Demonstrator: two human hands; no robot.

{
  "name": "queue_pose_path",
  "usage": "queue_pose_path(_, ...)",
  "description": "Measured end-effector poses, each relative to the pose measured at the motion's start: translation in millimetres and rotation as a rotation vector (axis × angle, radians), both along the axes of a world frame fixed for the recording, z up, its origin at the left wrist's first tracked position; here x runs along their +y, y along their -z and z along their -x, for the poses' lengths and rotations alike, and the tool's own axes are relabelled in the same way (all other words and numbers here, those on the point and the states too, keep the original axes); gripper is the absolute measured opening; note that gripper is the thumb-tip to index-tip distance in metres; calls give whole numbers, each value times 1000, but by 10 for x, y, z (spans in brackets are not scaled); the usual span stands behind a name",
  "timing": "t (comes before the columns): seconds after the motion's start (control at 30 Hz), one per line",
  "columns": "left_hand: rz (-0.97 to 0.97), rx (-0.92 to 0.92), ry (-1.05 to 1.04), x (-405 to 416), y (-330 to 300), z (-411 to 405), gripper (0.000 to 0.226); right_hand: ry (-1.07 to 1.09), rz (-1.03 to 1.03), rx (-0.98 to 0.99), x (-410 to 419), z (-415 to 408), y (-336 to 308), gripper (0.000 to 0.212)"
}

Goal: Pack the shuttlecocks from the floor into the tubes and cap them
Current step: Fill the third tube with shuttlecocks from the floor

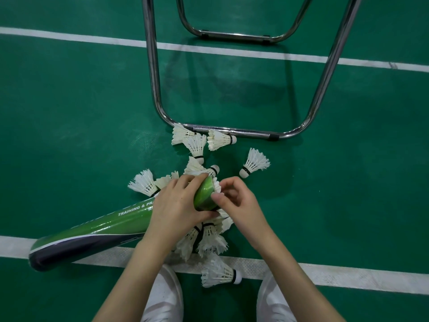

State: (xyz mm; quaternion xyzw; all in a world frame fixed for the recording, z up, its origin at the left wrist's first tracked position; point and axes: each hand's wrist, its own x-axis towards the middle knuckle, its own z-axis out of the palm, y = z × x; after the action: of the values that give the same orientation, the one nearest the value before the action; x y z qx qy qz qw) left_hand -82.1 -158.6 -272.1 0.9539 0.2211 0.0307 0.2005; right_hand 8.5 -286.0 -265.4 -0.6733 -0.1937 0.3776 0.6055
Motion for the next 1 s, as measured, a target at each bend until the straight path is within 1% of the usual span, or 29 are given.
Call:
queue_pose_path(0.1, -6, -14, 13, -22, -12, -18, 77, -7, 44, -23, 21, 19, -18, 29)
queue_pose_path(0.17, -10, -8, 25, -31, -5, -21, 77, -6, 69, -43, 37, 25, -25, 31)
queue_pose_path(0.23, -19, -13, 30, -33, 6, -15, 78, 0, 74, -36, 41, 24, -20, 30)
queue_pose_path(0.37, 7, -13, 34, -29, 5, -19, 89, -4, 57, 13, 33, 27, 1, 25)
queue_pose_path(0.43, 10, -7, 47, -8, -2, -19, 91, -6, 47, 24, 36, 32, 22, 23)
queue_pose_path(0.57, -21, 46, 77, 34, 29, 40, 94, -20, 14, 37, 20, 24, 27, 17)
queue_pose_path(0.73, -2, 98, 47, 59, 11, 105, 92, -70, 7, 82, 10, 10, 32, 16)
queue_pose_path(0.83, -16, 95, 49, 58, 24, 98, 91, -120, 19, 103, 8, -18, 31, 16)
queue_pose_path(0.93, -23, 84, 49, 51, 35, 107, 90, -146, 51, 91, -11, -66, 38, 20)
queue_pose_path(1.0, -37, 72, 51, 55, 38, 114, 90, -158, 50, 79, -26, -104, 46, 17)
